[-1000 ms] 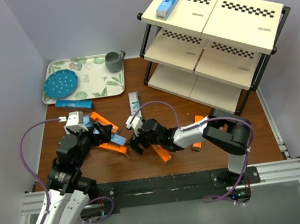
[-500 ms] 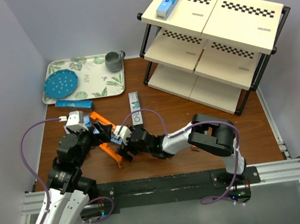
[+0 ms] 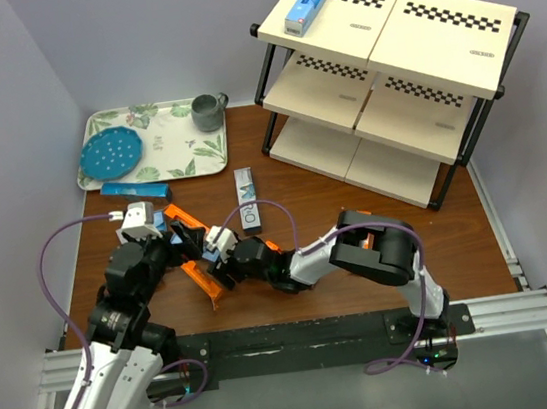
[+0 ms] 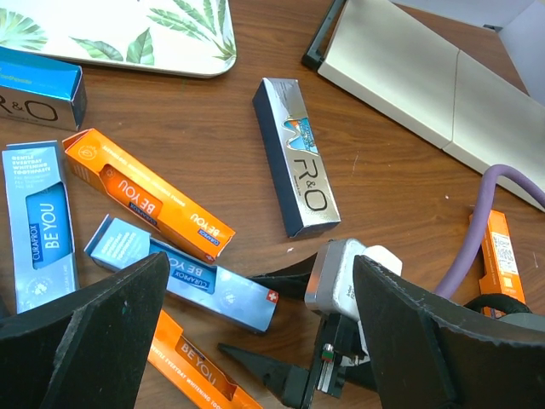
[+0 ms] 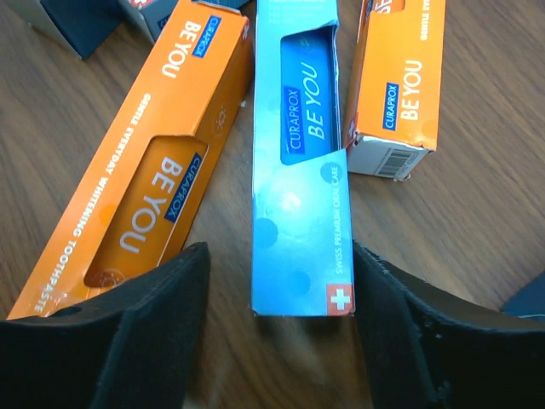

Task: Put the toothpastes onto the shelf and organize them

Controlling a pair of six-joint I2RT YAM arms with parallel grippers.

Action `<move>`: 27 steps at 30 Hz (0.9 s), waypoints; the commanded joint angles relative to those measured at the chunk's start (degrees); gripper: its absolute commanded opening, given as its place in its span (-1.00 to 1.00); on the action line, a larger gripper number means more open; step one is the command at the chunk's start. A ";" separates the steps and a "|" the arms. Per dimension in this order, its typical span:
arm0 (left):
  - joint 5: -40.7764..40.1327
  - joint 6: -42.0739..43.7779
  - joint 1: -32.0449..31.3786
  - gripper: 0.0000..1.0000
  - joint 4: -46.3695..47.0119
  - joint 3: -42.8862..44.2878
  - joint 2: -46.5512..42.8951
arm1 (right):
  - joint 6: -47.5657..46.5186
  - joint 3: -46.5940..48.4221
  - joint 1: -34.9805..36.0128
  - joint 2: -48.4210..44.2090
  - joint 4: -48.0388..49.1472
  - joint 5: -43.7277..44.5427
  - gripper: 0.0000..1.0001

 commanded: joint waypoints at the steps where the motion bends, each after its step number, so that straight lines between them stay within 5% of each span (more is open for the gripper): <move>1: -0.21 0.40 -0.34 0.88 1.91 0.14 0.96 | 2.53 -1.14 -0.38 2.44 3.58 0.17 0.32; 8: 0.50 0.66 -0.34 0.87 2.18 0.14 1.76 | 3.06 -2.19 -0.38 2.62 5.43 0.52 -0.06; 16: 0.67 0.75 -0.34 0.87 2.26 0.06 1.23 | 3.32 -5.53 -0.46 -7.20 -0.19 -2.72 -0.42; 27: -1.35 0.40 -0.34 0.88 1.91 0.14 -4.83 | 4.91 -5.28 -0.38 -29.80 -26.97 3.59 -0.60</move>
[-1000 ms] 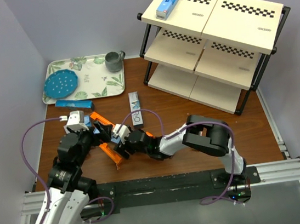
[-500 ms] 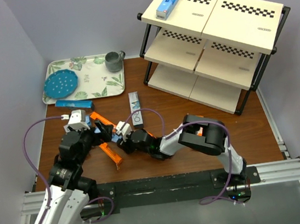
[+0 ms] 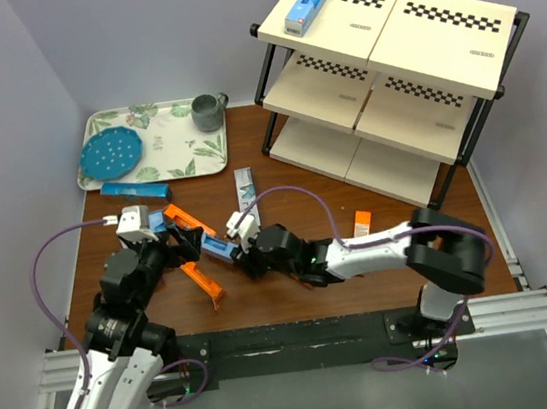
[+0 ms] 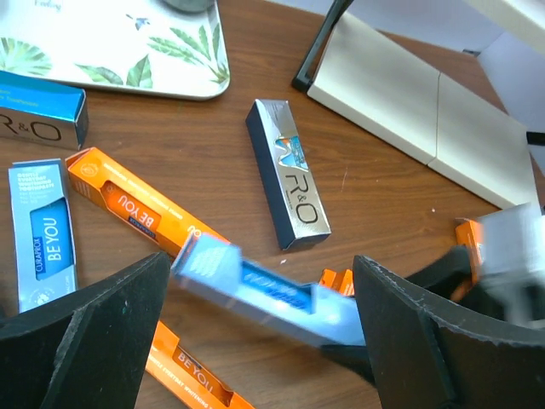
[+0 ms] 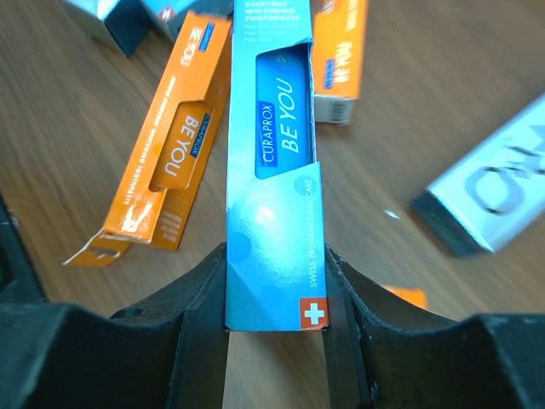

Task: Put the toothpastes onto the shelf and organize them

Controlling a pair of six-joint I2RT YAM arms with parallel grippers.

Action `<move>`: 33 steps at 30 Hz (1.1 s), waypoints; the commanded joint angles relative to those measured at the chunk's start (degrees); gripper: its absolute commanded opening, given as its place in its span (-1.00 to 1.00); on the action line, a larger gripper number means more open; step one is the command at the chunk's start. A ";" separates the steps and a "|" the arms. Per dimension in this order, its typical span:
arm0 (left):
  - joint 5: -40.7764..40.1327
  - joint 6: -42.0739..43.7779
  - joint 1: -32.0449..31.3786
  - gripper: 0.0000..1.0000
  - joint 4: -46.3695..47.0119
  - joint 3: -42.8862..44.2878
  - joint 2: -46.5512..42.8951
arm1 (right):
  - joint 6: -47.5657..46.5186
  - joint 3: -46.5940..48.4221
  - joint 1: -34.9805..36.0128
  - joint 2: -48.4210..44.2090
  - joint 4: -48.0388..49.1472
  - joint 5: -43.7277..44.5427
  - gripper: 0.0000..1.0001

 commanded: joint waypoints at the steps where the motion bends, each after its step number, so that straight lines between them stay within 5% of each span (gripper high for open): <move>1: -1.52 0.38 -0.34 0.88 1.91 0.23 -2.36 | 1.41 4.04 0.21 -9.98 -14.79 7.71 -0.61; 10: -4.07 -0.59 -0.34 0.88 1.30 0.14 -6.32 | -0.08 21.78 -1.45 -20.19 -45.03 21.10 -0.68; 17: -4.60 -0.85 -0.25 0.88 1.03 0.14 -5.62 | 0.70 45.57 -8.56 -19.67 -63.92 24.71 -0.63; 23: -4.60 -0.94 -0.25 0.88 0.94 0.14 -5.18 | -2.54 63.86 -12.97 -15.45 -70.89 30.85 -0.57; 33: -4.07 -0.94 -0.25 0.88 0.94 0.23 -4.65 | -2.98 78.13 -23.85 -10.88 -70.19 35.08 -0.54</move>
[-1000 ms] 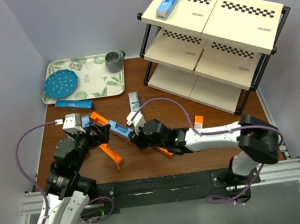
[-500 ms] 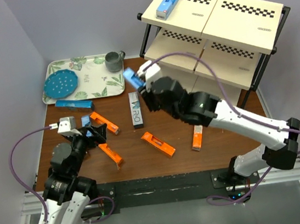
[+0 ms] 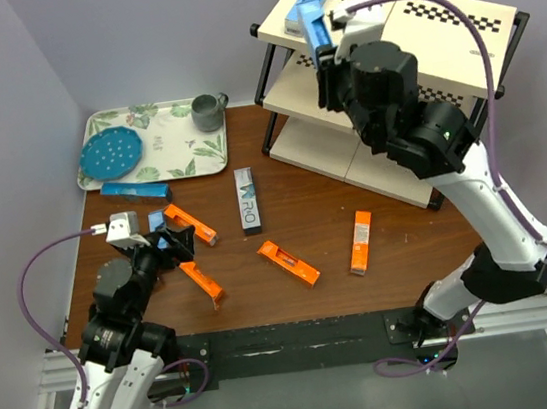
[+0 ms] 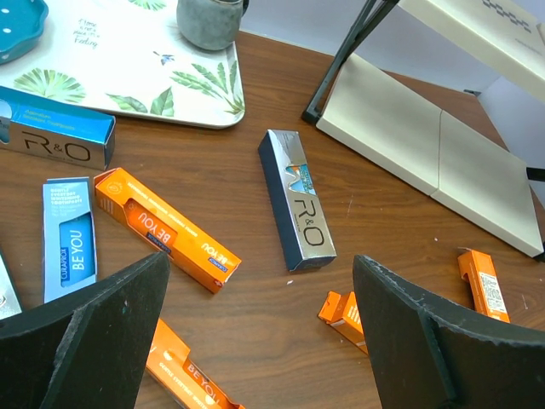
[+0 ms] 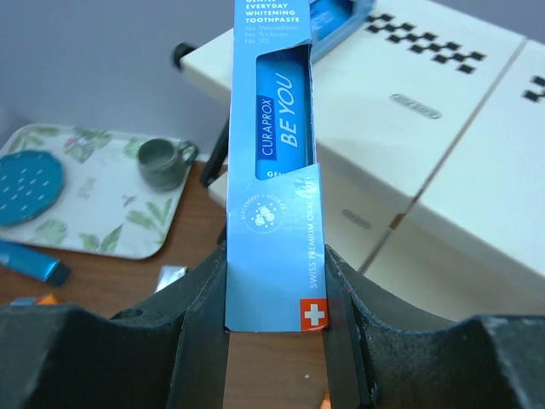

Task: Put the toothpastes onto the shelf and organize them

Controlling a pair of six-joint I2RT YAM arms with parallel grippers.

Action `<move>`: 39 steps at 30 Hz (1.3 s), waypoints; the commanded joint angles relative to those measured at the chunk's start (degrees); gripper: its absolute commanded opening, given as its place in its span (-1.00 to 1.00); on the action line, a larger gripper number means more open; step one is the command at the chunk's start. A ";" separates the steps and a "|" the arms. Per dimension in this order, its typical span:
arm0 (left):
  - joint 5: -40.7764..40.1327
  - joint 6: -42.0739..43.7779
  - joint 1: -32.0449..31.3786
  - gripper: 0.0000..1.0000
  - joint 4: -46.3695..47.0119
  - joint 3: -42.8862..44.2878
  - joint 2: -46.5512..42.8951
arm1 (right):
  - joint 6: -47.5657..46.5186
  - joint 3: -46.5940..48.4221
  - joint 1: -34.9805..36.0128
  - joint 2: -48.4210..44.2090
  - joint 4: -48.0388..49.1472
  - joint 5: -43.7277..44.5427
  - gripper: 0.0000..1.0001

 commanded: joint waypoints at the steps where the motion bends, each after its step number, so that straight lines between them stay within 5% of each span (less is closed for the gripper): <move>1: -0.16 -0.66 -0.25 0.88 1.36 0.14 0.51 | -0.21 4.94 -5.00 2.02 -0.05 3.63 -0.53; 20: 1.69 -0.39 -0.25 0.89 2.24 -0.12 2.00 | 10.16 14.52 -18.72 13.18 -3.48 5.74 -0.37; 31: 2.12 -0.22 -0.25 0.89 2.24 -0.12 3.05 | 13.68 15.67 -19.25 14.50 -4.71 2.75 0.42; 39: 2.30 -0.22 -0.25 0.89 2.33 -0.12 3.14 | 14.12 11.19 -19.25 9.32 -3.31 -2.61 0.40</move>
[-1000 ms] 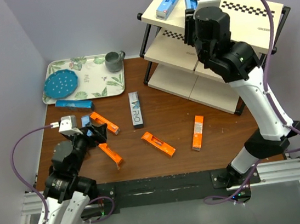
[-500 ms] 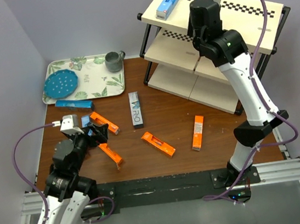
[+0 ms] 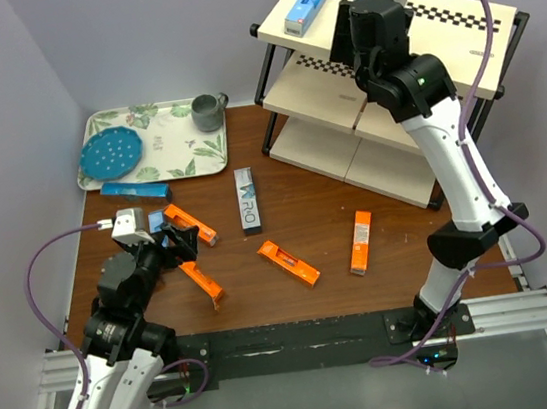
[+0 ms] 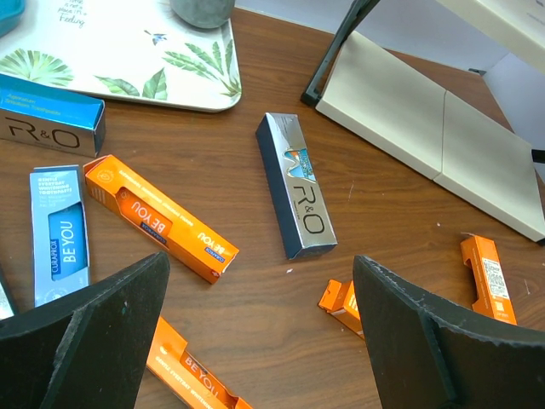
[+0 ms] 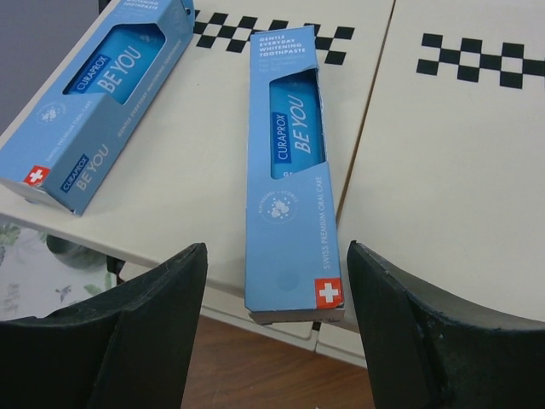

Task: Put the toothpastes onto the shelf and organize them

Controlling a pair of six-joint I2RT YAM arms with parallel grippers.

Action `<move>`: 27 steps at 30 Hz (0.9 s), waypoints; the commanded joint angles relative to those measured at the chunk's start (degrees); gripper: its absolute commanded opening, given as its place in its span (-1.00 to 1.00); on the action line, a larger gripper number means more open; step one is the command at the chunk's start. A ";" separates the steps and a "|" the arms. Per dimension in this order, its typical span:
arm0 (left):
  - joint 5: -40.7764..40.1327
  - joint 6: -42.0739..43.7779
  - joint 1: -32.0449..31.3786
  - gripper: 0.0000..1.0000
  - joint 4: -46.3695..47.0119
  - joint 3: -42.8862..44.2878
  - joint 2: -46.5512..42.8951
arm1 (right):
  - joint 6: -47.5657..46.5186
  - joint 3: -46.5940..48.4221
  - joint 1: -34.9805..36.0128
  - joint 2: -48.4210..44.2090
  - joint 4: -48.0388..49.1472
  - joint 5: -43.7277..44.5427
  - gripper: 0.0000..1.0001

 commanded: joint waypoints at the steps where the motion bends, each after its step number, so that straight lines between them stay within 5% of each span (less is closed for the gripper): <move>1: 0.77 -0.24 -0.25 0.89 2.28 -0.12 0.41 | 1.36 -2.26 -0.21 -5.76 1.96 -4.16 0.39; 17: 0.77 -0.24 -0.25 0.89 2.20 -0.12 -0.29 | 0.48 -0.77 -0.65 -3.49 3.11 -12.69 0.29; 27: 0.95 -0.24 -0.25 0.89 2.28 -0.12 -0.73 | -4.35 -1.38 -0.83 -3.13 4.59 -10.32 0.24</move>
